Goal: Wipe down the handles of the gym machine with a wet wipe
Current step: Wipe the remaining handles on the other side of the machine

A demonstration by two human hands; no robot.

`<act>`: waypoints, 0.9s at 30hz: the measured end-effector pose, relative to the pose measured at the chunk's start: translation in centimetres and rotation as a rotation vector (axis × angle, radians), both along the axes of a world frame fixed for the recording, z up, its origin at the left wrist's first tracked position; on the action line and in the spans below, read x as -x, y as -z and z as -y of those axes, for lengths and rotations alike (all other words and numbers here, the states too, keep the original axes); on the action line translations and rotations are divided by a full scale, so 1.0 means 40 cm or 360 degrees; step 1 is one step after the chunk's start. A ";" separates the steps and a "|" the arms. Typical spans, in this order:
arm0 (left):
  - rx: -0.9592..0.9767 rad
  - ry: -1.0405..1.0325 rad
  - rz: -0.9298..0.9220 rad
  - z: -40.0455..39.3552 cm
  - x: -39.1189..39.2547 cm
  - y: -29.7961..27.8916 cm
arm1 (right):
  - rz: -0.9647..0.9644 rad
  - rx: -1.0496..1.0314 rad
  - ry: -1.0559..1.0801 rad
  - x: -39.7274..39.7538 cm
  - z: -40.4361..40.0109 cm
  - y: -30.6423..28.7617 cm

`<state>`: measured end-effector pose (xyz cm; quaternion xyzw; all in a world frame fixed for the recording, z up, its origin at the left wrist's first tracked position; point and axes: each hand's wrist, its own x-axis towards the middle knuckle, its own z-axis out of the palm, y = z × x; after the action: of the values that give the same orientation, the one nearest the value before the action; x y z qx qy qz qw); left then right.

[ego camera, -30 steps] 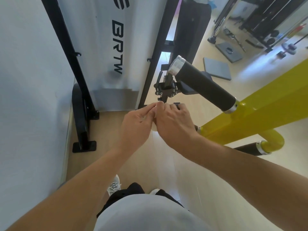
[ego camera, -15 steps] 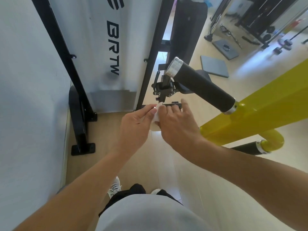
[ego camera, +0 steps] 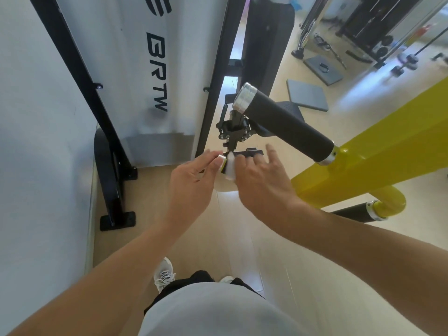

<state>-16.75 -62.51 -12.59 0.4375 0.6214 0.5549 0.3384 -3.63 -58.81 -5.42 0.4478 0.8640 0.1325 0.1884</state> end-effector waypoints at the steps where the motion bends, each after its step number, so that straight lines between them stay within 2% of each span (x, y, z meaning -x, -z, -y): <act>1: 0.0008 -0.0012 0.0032 -0.001 -0.001 0.005 | 0.0194 0.0017 0.0067 -0.025 0.006 -0.015; 3: 0.0041 -0.0004 0.0089 0.000 -0.008 0.015 | 0.0577 -0.0015 0.0153 -0.067 0.025 -0.039; 5: 0.0048 0.0004 0.0116 0.004 -0.017 0.019 | 0.0681 -0.0035 0.0136 -0.077 0.031 -0.039; 10: 0.0041 0.0030 0.0178 0.000 -0.026 0.011 | -0.0189 0.0034 0.0022 0.024 -0.008 0.004; 12: 0.0014 0.0069 0.0127 -0.001 -0.025 0.005 | -0.0350 0.0102 0.0061 0.046 -0.006 0.006; 14: 0.0003 0.0027 0.0132 -0.002 -0.023 0.007 | -0.0309 0.0146 0.0144 0.019 -0.001 -0.011; 18: 0.0049 -0.0014 0.0154 0.005 -0.026 0.021 | 0.0030 0.0180 0.0364 -0.060 0.018 -0.048; 20: 0.0061 0.0009 0.0165 0.010 -0.027 0.017 | -0.0056 0.0202 0.0286 -0.031 0.011 -0.037; 24: -0.0012 0.0118 0.0080 0.010 -0.013 0.001 | -0.0544 0.0296 0.0137 0.040 -0.016 -0.001; 27: 0.0044 0.0102 0.0112 0.008 -0.008 0.007 | -0.0375 0.0406 0.0181 0.008 0.002 -0.026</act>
<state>-16.45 -62.82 -12.88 0.4327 0.6023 0.5503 0.3837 -3.93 -58.89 -4.39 0.4807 0.8632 -0.0423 0.1483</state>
